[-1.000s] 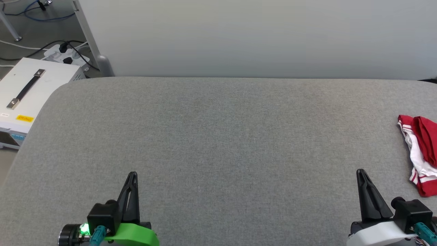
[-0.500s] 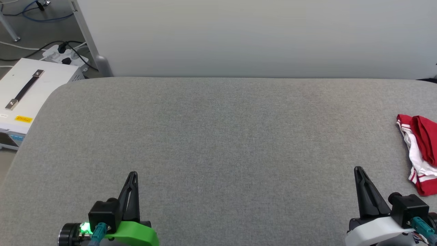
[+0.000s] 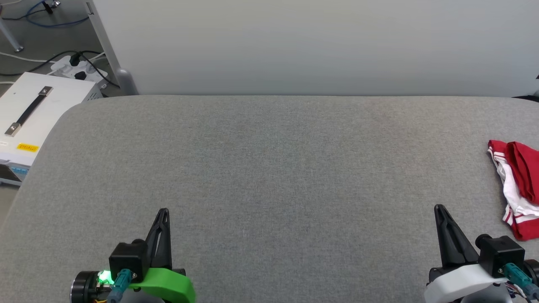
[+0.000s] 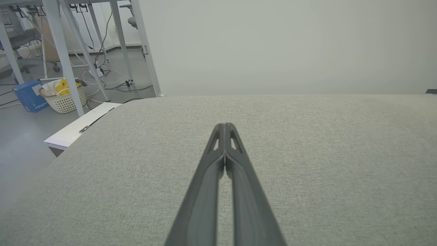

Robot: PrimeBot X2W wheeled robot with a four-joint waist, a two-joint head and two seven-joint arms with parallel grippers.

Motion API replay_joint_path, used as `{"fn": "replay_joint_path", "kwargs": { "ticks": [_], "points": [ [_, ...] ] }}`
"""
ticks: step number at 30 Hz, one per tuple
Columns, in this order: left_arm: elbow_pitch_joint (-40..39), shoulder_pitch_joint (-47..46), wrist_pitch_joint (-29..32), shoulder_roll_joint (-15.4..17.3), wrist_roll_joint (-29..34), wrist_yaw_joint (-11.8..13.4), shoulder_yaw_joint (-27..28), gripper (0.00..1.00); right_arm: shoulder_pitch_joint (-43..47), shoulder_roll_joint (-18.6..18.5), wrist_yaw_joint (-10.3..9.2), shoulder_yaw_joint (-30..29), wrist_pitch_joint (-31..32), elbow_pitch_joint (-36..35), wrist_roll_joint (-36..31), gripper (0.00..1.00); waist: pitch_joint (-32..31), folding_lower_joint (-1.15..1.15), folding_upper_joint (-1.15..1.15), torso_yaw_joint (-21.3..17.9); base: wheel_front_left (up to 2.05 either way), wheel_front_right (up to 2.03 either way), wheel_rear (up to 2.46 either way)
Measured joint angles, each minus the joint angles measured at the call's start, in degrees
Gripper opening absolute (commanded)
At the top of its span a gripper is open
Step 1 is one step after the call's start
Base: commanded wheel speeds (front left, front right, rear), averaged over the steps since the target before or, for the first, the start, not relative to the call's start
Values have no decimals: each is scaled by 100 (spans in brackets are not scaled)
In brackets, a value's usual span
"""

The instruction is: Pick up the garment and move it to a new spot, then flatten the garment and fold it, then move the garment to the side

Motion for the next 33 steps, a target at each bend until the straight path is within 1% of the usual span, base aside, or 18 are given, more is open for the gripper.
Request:
{"fn": "replay_joint_path", "kwargs": {
  "ticks": [33],
  "points": [
    [-71,-139,377,-2,86,38,44,0,-201,1,0,57,388,0,-189,0,4,0,0,-53,0,0,0]
  ]
}}
